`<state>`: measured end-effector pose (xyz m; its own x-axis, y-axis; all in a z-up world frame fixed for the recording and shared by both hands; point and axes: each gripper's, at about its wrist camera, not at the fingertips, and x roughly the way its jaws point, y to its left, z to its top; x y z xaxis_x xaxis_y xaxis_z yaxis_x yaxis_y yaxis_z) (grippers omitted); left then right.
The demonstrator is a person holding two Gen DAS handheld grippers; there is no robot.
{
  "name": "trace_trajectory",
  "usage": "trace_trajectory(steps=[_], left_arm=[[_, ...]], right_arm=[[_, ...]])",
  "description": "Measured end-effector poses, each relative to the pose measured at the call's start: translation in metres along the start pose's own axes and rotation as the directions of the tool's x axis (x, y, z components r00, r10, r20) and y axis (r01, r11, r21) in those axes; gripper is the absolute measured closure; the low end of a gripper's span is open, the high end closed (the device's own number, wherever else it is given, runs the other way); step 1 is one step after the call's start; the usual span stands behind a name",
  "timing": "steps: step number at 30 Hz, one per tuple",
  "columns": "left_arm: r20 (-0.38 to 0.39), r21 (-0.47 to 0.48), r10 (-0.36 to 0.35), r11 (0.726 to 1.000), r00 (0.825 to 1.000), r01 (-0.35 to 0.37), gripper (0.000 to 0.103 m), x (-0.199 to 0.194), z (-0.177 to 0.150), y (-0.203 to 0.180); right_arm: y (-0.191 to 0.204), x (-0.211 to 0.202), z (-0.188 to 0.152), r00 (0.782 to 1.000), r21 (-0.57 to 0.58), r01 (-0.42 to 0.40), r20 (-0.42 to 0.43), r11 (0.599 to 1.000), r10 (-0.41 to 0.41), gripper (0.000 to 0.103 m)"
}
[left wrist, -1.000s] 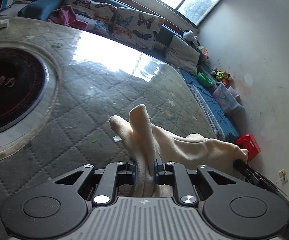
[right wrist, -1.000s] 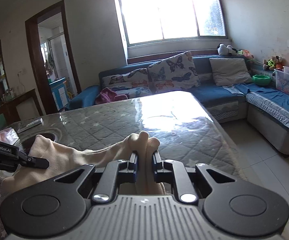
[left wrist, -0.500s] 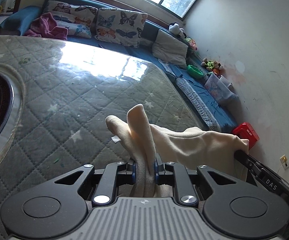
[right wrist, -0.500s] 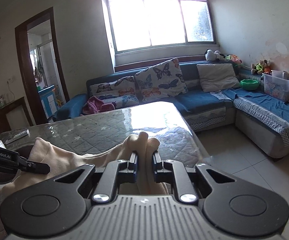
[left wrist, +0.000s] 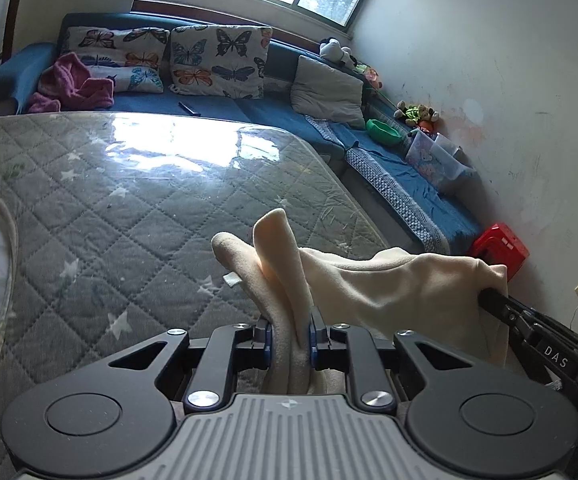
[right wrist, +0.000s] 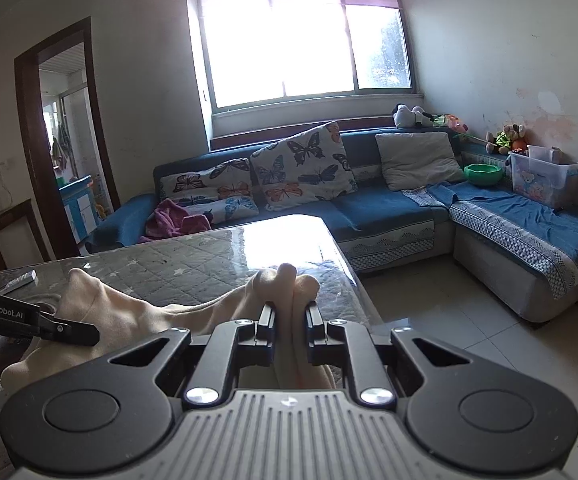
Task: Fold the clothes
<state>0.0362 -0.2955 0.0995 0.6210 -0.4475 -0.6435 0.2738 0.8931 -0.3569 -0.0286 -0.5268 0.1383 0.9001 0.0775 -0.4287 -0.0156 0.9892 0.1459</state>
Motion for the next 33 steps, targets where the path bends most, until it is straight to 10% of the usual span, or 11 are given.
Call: trace_trajectory(steps=[33], left_arm=[[-0.079, 0.048, 0.074, 0.996, 0.994, -0.071, 0.083, 0.052, -0.005, 0.006]], right_arm=[[-0.029, 0.062, -0.017, 0.990, 0.024, 0.058, -0.127, 0.998, -0.055, 0.090]])
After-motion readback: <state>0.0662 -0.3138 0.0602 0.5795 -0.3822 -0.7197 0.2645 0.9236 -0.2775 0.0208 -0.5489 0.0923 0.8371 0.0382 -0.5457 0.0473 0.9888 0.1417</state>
